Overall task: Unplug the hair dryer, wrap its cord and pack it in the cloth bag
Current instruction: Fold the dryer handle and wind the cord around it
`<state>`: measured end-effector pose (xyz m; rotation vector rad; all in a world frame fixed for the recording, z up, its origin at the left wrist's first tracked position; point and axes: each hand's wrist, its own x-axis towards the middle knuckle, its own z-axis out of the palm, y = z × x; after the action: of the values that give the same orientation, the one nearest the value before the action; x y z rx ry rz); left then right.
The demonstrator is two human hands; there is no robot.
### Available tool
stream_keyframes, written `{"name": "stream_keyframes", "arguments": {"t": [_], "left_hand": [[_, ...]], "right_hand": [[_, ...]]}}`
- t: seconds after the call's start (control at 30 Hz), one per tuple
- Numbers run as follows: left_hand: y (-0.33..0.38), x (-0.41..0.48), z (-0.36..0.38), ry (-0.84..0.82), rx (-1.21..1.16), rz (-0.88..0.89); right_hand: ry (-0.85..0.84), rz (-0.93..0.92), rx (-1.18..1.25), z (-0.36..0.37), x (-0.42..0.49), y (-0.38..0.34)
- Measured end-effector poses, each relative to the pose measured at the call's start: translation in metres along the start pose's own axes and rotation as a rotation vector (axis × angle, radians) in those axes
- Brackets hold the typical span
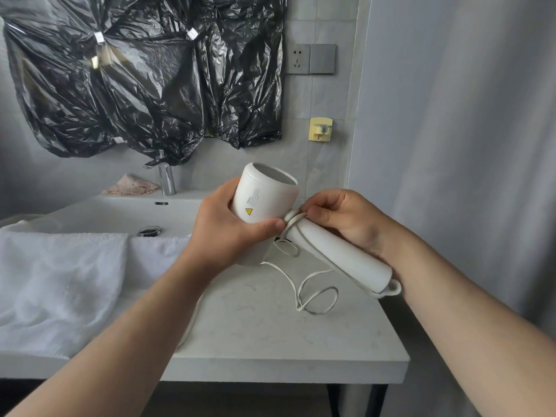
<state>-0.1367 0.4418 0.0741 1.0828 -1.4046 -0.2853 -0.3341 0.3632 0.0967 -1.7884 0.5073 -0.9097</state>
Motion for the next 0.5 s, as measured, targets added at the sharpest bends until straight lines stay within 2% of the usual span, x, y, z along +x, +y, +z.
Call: {"name": "stream_keyframes", "arguments": {"t": [0.13, 0.23, 0.3, 0.4, 0.5], "left_hand": [[0.0, -0.003, 0.002, -0.052, -0.13, -0.046], [-0.001, -0.003, 0.007, -0.013, -0.199, -0.103], [-0.003, -0.003, 0.012, 0.044, -0.262, -0.163], [-0.003, -0.001, 0.019, 0.117, -0.336, -0.26], [-0.001, 0.001, 0.025, 0.225, -0.362, -0.343]], "right_hand": [[-0.017, 0.0, 0.123, 0.001, 0.005, 0.008], [-0.068, 0.04, 0.517, 0.013, 0.004, 0.024], [-0.04, 0.047, 0.744, 0.026, 0.003, 0.034], [0.073, 0.052, 0.75, 0.045, 0.004, 0.039], [0.262, 0.03, 0.51, 0.057, 0.004, 0.042]]}}
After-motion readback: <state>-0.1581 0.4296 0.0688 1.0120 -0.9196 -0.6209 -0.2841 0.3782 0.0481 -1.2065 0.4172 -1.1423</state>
